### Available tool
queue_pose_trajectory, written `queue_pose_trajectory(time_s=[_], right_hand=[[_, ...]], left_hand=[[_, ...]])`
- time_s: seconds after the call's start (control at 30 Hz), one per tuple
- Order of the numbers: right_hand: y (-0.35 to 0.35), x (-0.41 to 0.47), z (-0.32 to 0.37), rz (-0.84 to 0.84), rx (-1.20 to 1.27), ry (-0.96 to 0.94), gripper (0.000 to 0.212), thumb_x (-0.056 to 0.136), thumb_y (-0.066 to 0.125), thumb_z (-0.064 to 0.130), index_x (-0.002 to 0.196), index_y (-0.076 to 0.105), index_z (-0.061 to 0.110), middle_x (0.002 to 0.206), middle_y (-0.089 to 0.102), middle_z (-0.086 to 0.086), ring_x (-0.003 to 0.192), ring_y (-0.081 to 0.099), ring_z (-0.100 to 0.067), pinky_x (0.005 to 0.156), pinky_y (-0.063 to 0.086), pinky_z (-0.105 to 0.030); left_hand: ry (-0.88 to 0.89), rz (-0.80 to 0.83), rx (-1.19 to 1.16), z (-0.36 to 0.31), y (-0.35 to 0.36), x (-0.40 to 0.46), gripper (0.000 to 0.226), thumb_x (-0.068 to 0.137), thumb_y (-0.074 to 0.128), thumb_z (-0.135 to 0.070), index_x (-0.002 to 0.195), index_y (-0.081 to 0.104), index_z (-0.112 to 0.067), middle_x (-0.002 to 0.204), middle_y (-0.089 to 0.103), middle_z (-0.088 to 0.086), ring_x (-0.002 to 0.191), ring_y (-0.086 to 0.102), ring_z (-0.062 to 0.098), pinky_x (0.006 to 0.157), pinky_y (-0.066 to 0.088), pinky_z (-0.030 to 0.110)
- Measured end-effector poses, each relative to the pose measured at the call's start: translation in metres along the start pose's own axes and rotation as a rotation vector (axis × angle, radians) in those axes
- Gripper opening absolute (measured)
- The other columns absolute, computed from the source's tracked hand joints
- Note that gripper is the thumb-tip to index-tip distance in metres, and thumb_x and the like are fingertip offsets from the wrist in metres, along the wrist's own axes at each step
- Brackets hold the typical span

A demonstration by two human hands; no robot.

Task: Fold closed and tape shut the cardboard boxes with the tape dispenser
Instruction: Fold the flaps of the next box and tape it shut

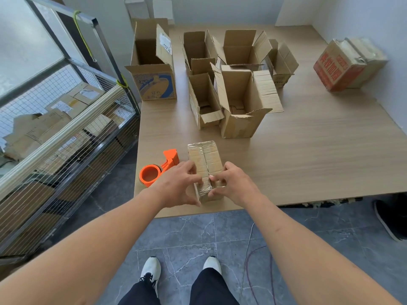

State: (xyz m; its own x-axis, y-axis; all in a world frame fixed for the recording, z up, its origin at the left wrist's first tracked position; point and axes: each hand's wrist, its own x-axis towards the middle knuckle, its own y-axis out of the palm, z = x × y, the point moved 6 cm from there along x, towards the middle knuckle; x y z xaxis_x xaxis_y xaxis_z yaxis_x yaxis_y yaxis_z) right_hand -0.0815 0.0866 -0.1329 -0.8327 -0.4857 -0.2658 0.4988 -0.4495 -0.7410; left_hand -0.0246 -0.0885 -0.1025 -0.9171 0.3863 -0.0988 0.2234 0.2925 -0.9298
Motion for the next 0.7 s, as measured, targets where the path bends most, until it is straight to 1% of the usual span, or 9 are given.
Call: queue_pose_trajectory(time_s=[0.13, 0.23, 0.3, 0.33, 0.4, 0.47, 0.53, 0.63, 0.7], right_hand=[[0.005, 0.004, 0.004, -0.027, 0.003, 0.024, 0.04, 0.064, 0.095, 0.041, 0.096, 0.072, 0.032, 0.094, 0.043, 0.014, 0.082, 0.056, -0.003, 0.068, 0.042, -0.026], [0.006, 0.001, 0.003, -0.024, -0.021, 0.002, 0.036, 0.066, 0.093, 0.043, 0.096, 0.074, 0.034, 0.095, 0.041, 0.011, 0.085, 0.057, -0.01, 0.076, 0.05, -0.031], [0.005, -0.001, 0.004, -0.013, -0.031, 0.001, 0.039, 0.066, 0.093, 0.045, 0.099, 0.074, 0.035, 0.096, 0.041, 0.011, 0.086, 0.057, -0.009, 0.077, 0.05, -0.031], [0.004, -0.001, 0.005, -0.008, -0.043, 0.004, 0.042, 0.066, 0.093, 0.047, 0.102, 0.074, 0.035, 0.097, 0.042, 0.012, 0.086, 0.057, -0.009, 0.077, 0.05, -0.031], [0.003, -0.002, 0.007, -0.006, -0.081, 0.013, 0.05, 0.065, 0.089, 0.058, 0.106, 0.069, 0.038, 0.099, 0.041, 0.012, 0.084, 0.056, -0.008, 0.074, 0.049, -0.031], [0.002, -0.006, 0.014, -0.016, -0.153, 0.018, 0.06, 0.061, 0.079, 0.078, 0.103, 0.06, 0.04, 0.099, 0.037, 0.013, 0.08, 0.054, -0.006, 0.068, 0.049, -0.031], [0.007, -0.009, 0.023, -0.037, -0.231, 0.042, 0.069, 0.055, 0.071, 0.089, 0.097, 0.048, 0.039, 0.101, 0.034, 0.012, 0.082, 0.052, -0.009, 0.065, 0.049, -0.033], [0.018, -0.007, 0.035, -0.077, -0.294, 0.127, 0.072, 0.059, 0.077, 0.078, 0.1, 0.039, 0.032, 0.109, 0.028, 0.006, 0.097, 0.048, -0.019, 0.069, 0.05, -0.037], [0.024, -0.003, 0.041, -0.091, -0.315, 0.203, 0.079, 0.064, 0.078, 0.065, 0.119, 0.036, 0.026, 0.12, 0.023, 0.001, 0.107, 0.045, -0.028, 0.076, 0.05, -0.038]], left_hand=[[-0.027, -0.015, 0.001, -0.001, -0.005, 0.007, 0.039, 0.08, 0.08, -0.051, 0.105, 0.076, -0.021, 0.138, 0.051, 0.002, 0.122, 0.051, 0.023, 0.095, 0.051, 0.039], [-0.052, 0.006, -0.033, -0.001, 0.002, 0.008, 0.042, 0.083, 0.079, -0.047, 0.11, 0.073, -0.016, 0.142, 0.053, 0.001, 0.126, 0.051, 0.021, 0.093, 0.052, 0.042], [-0.054, 0.028, -0.072, 0.001, 0.005, 0.008, 0.054, 0.083, 0.079, -0.045, 0.126, 0.07, -0.014, 0.149, 0.052, 0.001, 0.137, 0.047, 0.021, 0.107, 0.045, 0.041], [-0.052, 0.054, -0.106, 0.004, 0.005, 0.007, 0.062, 0.081, 0.081, -0.043, 0.135, 0.065, -0.015, 0.154, 0.048, 0.0, 0.144, 0.041, 0.019, 0.117, 0.036, 0.037], [-0.04, 0.14, -0.132, 0.013, 0.005, 0.006, 0.079, 0.08, 0.084, -0.038, 0.149, 0.051, -0.021, 0.162, 0.036, -0.007, 0.152, 0.025, 0.014, 0.126, 0.017, 0.033], [-0.031, 0.184, -0.088, 0.021, 0.003, 0.004, 0.085, 0.084, 0.082, -0.034, 0.156, 0.039, -0.027, 0.165, 0.028, -0.011, 0.153, 0.02, 0.011, 0.126, 0.015, 0.034], [-0.036, 0.133, -0.084, 0.026, 0.001, 0.001, 0.081, 0.089, 0.078, -0.031, 0.157, 0.035, -0.029, 0.165, 0.028, -0.012, 0.152, 0.023, 0.01, 0.124, 0.018, 0.031], [-0.086, 0.057, -0.09, 0.031, -0.003, -0.003, 0.073, 0.094, 0.07, -0.027, 0.157, 0.034, -0.029, 0.166, 0.026, -0.009, 0.152, 0.026, 0.013, 0.122, 0.022, 0.031], [-0.133, 0.051, -0.065, 0.036, -0.006, -0.003, 0.069, 0.097, 0.065, -0.027, 0.158, 0.034, -0.027, 0.167, 0.024, -0.004, 0.152, 0.026, 0.018, 0.121, 0.025, 0.034]])
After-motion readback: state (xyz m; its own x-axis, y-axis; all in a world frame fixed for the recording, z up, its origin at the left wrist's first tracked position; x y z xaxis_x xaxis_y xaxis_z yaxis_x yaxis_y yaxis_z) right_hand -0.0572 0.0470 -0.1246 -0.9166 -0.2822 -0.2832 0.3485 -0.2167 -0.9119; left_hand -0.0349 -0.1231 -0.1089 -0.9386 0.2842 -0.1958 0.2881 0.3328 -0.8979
